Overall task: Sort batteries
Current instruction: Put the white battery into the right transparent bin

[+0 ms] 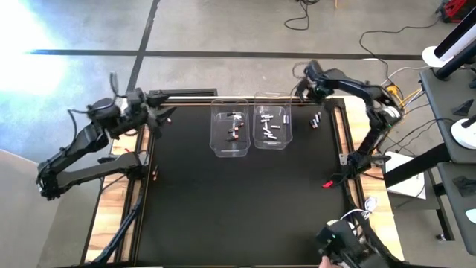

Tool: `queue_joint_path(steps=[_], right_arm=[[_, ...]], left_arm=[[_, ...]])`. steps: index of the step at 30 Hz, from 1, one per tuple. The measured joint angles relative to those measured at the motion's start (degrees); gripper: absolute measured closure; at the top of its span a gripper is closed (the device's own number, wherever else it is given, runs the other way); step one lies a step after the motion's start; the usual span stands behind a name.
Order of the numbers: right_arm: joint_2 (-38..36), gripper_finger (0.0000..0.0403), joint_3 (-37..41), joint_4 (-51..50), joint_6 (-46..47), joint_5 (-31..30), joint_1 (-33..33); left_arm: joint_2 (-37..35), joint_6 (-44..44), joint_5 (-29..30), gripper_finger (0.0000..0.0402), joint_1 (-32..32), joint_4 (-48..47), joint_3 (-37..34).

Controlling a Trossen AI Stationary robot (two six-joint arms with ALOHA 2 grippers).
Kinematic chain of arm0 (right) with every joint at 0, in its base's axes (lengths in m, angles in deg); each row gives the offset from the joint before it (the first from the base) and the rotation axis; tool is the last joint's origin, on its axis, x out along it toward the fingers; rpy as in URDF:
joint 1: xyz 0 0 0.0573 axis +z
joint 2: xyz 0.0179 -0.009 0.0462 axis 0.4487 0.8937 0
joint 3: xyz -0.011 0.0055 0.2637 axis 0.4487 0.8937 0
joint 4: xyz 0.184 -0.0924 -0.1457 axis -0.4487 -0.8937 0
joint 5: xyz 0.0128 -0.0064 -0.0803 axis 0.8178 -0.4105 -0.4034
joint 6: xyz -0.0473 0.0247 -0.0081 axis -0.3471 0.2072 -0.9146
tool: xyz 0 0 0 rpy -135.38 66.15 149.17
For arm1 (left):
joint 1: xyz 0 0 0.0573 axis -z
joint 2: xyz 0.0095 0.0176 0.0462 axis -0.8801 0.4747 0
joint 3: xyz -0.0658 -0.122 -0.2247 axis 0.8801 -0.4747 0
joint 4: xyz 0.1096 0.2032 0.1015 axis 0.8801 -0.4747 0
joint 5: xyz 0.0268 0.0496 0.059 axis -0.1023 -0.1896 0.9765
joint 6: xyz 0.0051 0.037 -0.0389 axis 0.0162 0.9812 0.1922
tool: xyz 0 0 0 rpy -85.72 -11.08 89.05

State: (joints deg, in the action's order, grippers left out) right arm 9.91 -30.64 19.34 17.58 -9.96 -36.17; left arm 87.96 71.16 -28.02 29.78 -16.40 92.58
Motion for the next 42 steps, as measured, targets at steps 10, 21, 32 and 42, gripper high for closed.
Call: queue_joint_path(steps=[10, 21, 32, 42], right_arm=[[-18.66, 0.0381, -0.17, 4.38, -52.06, 4.00, 21.70], [-8.45, 0.0381, -2.38, 2.09, -70.05, 8.65, 37.11], [13.23, 0.0381, -20.47, -13.71, -78.16, 9.77, 36.30], [18.57, 0.0378, -22.44, -13.92, -80.08, 10.79, 35.52]], left_arm=[[-6.60, 5.35, -17.64, 0.0152, 0.00, 11.42, 0.02], [-5.55, 1.16, -15.96, 0.0170, 0.00, 12.93, 0.02], [-7.23, -5.65, -14.80, 0.0174, 0.00, 11.41, 1.64], [-8.28, -6.67, -14.69, 0.0174, 0.00, 10.25, 1.14]])
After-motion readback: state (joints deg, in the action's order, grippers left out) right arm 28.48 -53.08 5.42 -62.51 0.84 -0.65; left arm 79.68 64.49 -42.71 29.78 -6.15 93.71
